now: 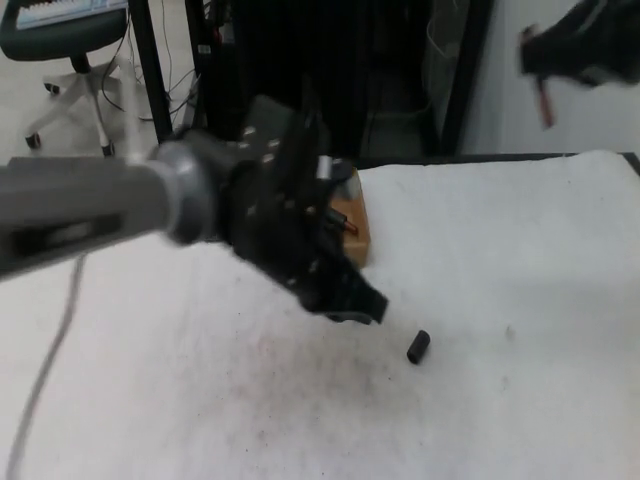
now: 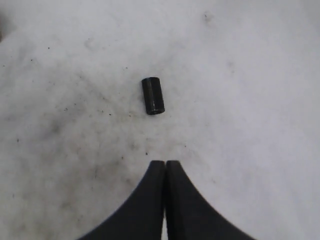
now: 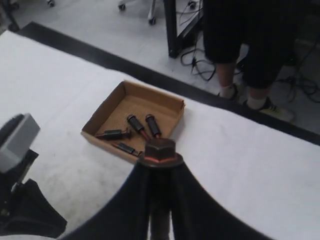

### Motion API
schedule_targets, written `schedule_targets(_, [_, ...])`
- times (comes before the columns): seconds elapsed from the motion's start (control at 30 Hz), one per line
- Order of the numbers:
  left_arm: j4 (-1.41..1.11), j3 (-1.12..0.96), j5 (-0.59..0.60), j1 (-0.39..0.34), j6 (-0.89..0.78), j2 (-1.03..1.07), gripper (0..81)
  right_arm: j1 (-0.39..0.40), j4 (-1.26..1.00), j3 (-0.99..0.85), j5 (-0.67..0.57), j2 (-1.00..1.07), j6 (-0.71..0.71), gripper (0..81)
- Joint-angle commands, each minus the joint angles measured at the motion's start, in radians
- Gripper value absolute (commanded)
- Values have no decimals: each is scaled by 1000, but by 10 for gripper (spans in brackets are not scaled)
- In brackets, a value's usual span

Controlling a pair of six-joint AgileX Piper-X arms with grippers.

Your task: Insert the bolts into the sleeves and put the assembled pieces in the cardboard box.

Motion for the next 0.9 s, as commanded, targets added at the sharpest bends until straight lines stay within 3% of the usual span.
schedule_targets(0.0, [69, -84, -54, -22, 76, 38, 3, -35, 10, -2, 0, -36, 19, 8])
schedule_targets(0.27, [318, -407, -72, -82, 138, 199, 24, -110, 178, -2, 0, -85, -18, 8])
schedule_targets(0.5, [356, -497, -74, -109, 26, 273, 434, -106, 197, -2, 0, -91, -15, 8])
schedule_targets(0.7, [373, -497, -127, -140, 11, 335, 412, -106, 204, -2, 0, -95, -7, 8])
schedule_targets(0.87, [395, -498, -248, -161, 11, 380, 412, -106, 231, -2, 0, -100, -7, 8])
